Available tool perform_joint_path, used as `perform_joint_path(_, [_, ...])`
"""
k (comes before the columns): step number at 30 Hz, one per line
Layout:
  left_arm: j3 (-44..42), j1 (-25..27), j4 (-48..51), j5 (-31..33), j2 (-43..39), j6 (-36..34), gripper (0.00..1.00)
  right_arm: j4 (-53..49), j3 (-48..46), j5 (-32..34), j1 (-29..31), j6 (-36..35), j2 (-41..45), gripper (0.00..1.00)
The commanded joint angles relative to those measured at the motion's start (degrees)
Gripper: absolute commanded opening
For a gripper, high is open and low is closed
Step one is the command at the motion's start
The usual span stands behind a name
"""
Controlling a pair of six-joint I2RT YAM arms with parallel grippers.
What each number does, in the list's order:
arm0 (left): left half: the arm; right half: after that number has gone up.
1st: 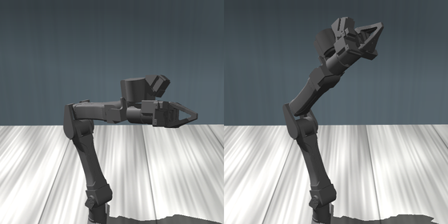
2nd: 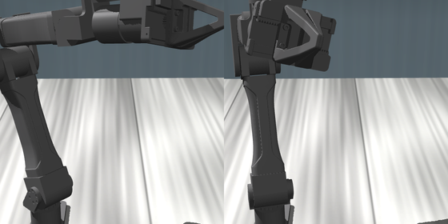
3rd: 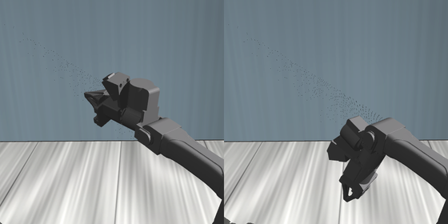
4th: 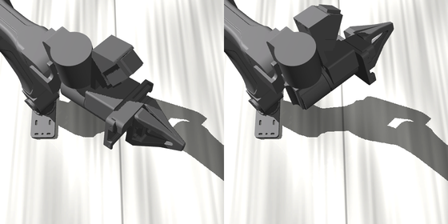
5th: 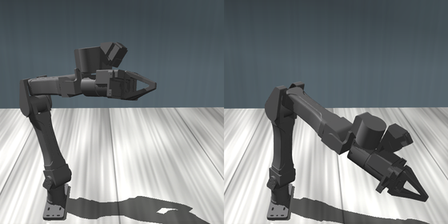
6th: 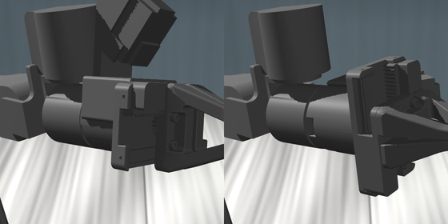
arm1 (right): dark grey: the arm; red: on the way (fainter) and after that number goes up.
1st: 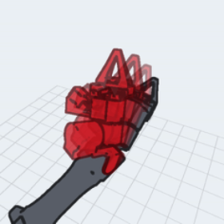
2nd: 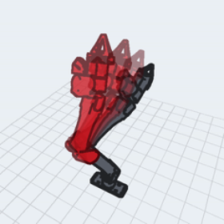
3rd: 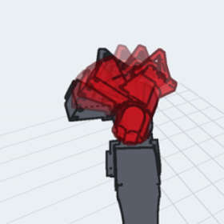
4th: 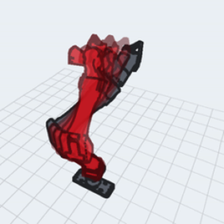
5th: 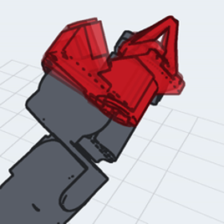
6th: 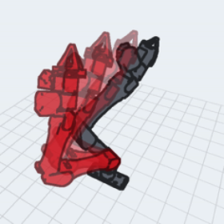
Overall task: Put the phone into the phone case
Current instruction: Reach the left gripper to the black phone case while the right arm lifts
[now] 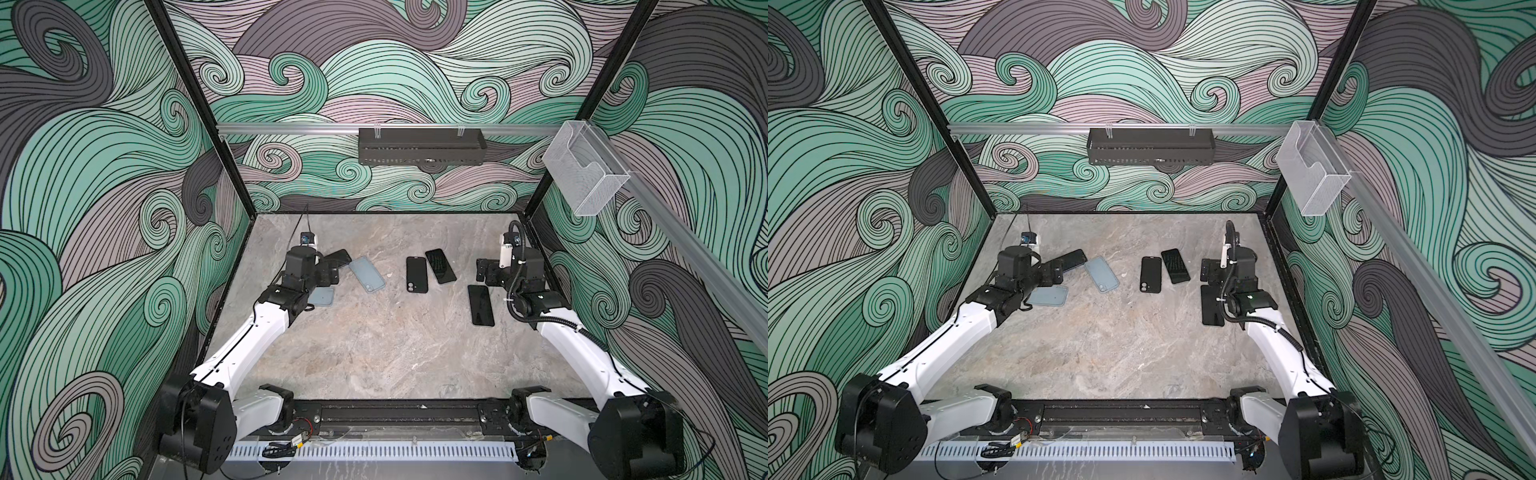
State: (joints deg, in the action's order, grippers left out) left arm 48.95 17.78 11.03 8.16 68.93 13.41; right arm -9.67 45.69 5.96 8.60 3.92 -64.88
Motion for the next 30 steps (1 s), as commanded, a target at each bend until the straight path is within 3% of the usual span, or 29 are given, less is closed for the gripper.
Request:
perform_joint_path(1, [4.37,3.76,6.96,-4.3,3.15,3.69,0.92,-9.57,3.14,-1.1,1.29,1.56,0.55,0.94])
perform_joint_path(8, [11.8,9.97,4.62,-4.78,15.3,5.66,0.85,-16.3,6.09,-2.26,3.0,2.31,-0.01,0.93])
perform_joint_path(18, [30.84,17.28,9.75,-4.88,37.33,8.84,0.68,-19.1,5.42,-2.82,3.62,2.58,2.18,0.93])
perform_joint_path(30, [43.69,22.54,14.33,-3.51,52.3,15.89,0.52,-19.35,5.02,-2.34,3.79,3.11,3.18,0.93])
